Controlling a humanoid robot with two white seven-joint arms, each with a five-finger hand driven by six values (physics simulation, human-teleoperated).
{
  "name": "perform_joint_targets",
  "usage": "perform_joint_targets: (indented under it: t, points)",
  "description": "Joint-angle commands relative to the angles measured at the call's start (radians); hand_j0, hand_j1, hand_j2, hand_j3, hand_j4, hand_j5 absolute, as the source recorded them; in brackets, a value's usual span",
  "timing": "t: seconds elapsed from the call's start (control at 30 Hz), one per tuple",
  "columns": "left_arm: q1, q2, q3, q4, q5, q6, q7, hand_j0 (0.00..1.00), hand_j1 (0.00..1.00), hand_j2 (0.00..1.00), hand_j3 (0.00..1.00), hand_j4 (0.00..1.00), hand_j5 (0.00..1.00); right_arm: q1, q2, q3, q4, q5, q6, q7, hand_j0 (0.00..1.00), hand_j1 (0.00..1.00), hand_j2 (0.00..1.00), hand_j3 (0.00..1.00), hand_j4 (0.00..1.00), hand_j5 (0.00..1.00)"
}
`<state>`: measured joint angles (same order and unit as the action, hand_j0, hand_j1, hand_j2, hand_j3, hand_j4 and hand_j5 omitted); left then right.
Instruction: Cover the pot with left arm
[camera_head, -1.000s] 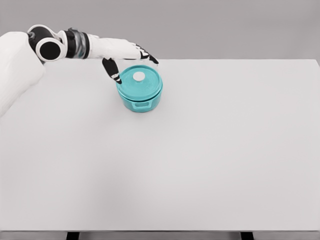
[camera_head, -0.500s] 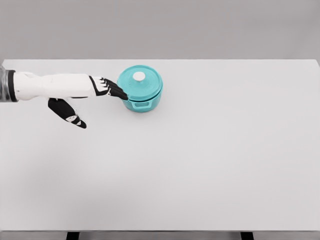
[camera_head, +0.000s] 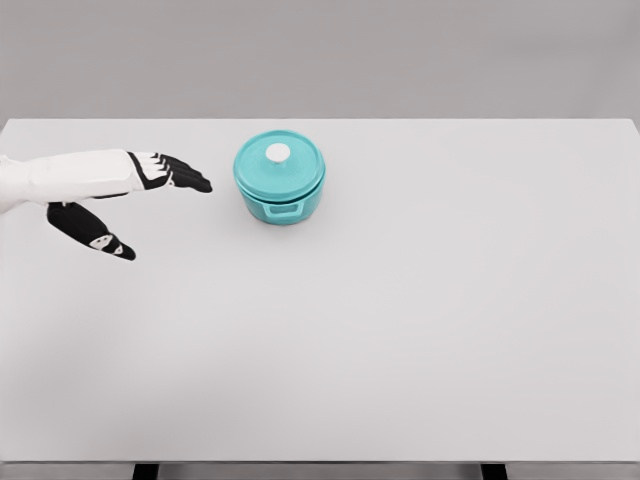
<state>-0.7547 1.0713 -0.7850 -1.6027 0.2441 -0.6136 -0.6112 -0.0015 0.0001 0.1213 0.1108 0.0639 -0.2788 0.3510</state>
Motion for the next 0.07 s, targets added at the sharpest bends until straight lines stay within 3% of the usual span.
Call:
perform_joint_targets:
  t: [0.0, 0.03]
  points:
    - [0.0, -0.01, 0.003, 0.0, 0.007, 0.003, 0.0, 1.0, 1.0, 1.0, 1.0, 1.0, 1.0, 0.0, 0.0, 0.0, 0.0, 0.0, 0.0, 0.0, 1.0, 1.0, 1.0, 1.0, 1.0, 1.0]
    - [0.0, -0.008, 0.003, 0.0, 0.007, 0.003, 0.0, 1.0, 1.0, 1.0, 1.0, 1.0, 1.0, 0.0, 0.0, 0.0, 0.0, 0.0, 0.0, 0.0, 1.0, 1.0, 1.0, 1.0, 1.0, 1.0]
